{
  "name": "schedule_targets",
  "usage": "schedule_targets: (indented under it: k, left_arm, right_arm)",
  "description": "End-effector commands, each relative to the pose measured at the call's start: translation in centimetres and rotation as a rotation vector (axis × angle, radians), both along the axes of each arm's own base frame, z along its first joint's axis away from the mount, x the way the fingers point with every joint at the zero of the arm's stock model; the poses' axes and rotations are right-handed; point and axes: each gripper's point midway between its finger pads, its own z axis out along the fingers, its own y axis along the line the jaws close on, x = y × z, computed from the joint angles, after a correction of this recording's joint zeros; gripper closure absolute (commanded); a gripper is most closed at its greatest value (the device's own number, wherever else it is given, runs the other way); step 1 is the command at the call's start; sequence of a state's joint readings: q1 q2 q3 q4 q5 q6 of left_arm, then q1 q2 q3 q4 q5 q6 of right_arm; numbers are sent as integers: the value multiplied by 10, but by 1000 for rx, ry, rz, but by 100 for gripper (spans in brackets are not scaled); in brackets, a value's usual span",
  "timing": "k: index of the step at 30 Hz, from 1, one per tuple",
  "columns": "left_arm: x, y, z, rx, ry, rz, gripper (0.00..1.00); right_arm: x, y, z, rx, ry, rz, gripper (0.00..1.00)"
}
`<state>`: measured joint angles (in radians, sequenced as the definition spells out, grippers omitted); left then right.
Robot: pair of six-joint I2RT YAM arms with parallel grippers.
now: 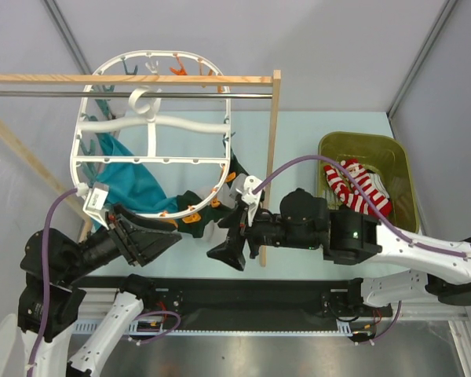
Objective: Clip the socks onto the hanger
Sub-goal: Open the clamp at the hanger.
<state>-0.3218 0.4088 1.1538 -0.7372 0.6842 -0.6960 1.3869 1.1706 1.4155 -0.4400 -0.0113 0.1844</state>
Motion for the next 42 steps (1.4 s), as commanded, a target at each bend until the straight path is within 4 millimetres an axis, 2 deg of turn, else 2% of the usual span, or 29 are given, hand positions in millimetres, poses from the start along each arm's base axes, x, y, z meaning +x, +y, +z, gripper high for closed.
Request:
schedule_targets:
  k: [1, 3, 4, 5, 6, 7, 8, 10, 16, 25, 32, 42]
  left_arm:
    - [-2, -1, 11, -42, -34, -6, 42]
    - [-2, -1, 12, -46, -34, -8, 41]
    - [-2, -2, 13, -48, -33, -11, 41]
    - [-3, -2, 15, -53, -35, -13, 41]
    - [-3, -2, 16, -55, -38, -15, 41]
    - [-3, -2, 17, -57, -44, -15, 41]
    - [-4, -2, 20, -61, -50, -18, 41]
    - [-6, -3, 22, -71, -60, -27, 41]
    - [-8, -5, 22, -95, -57, -52, 40]
    - [-14, -6, 27, -112, -64, -70, 40]
    - [-27, -7, 44, -193, -60, -119, 39]
    - [-27, -7, 45, -198, -41, -115, 37]
  right_arm:
    - [22, 19, 10, 118, -147, -74, 21]
    - [26, 25, 8, 140, -215, -77, 21]
    - [29, 28, 17, 192, -229, -92, 21]
    - [32, 31, 7, 176, -275, -96, 23]
    - [34, 32, 8, 188, -339, -96, 24]
    - [34, 34, 17, 244, -377, -107, 25]
    - [37, 33, 9, 238, -400, -120, 25]
    - [40, 31, 17, 276, -460, -135, 28]
    - [50, 32, 20, 274, -526, -182, 34]
    - [59, 39, 10, 235, -559, -164, 38]
    - [62, 44, 0, 229, -538, -169, 41]
    - [50, 50, 1, 254, -452, -105, 56]
